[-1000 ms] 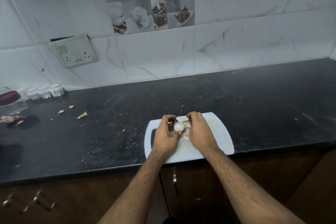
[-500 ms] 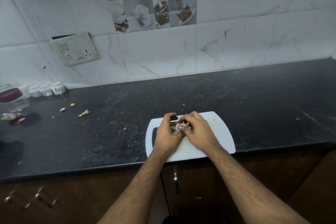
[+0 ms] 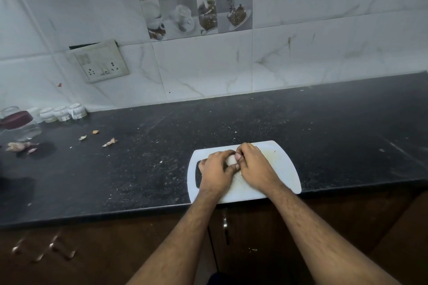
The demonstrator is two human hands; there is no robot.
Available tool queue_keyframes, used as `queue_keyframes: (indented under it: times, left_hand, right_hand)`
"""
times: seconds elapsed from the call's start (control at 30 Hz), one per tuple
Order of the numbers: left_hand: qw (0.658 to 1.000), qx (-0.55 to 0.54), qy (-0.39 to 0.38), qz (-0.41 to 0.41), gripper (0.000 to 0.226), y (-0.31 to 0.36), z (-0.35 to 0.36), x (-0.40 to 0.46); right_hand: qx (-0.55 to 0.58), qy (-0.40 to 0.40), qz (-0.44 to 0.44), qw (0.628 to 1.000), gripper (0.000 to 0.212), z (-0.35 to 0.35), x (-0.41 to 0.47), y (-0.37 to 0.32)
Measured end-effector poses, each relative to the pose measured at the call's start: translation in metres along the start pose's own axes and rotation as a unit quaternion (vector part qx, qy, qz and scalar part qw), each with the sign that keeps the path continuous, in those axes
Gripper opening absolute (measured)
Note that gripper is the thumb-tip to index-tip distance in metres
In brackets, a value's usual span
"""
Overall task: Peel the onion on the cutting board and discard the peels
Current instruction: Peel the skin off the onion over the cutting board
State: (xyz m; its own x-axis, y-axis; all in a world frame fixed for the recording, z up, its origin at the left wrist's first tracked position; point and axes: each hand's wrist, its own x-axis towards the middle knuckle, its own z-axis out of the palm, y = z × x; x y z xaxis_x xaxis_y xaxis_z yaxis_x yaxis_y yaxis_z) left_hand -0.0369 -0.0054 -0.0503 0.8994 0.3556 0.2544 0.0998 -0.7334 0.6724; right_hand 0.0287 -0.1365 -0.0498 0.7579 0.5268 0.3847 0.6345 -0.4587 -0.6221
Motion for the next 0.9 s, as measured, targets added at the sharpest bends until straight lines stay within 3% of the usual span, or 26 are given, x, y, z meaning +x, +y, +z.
queue_keyframes:
  times: [0.23, 0.33, 0.47, 0.63, 0.8, 0.9]
  left_hand:
    - [0.996, -0.079, -0.04, -0.005, 0.042, -0.005, 0.002, 0.002]
    - [0.993, -0.111, -0.038, -0.032, 0.044, -0.004, 0.0, 0.004]
    - [0.991, -0.118, -0.041, -0.037, 0.043, -0.002, -0.004, 0.005]
    - [0.991, -0.128, 0.001, -0.034, 0.035, -0.008, -0.004, 0.003]
    - [0.988, -0.147, 0.036, -0.039, 0.029, -0.01, -0.004, 0.001]
    - [0.986, -0.149, 0.062, -0.043, 0.028, -0.008, -0.003, 0.001]
  right_hand:
    - [0.046, -0.037, 0.006, 0.998, 0.02, -0.004, 0.003, 0.004]
    - [0.12, -0.047, 0.018, 0.991, 0.021, -0.011, -0.001, 0.001]
    - [0.226, 0.025, 0.105, 0.968, 0.019, -0.013, -0.002, 0.003]
    - [0.102, 0.06, 0.108, 0.987, 0.032, -0.007, 0.002, 0.001]
    - [0.041, 0.136, 0.156, 0.977, 0.03, -0.009, 0.0, -0.004]
    - [0.018, 0.079, 0.178, 0.981, 0.04, -0.01, 0.001, -0.008]
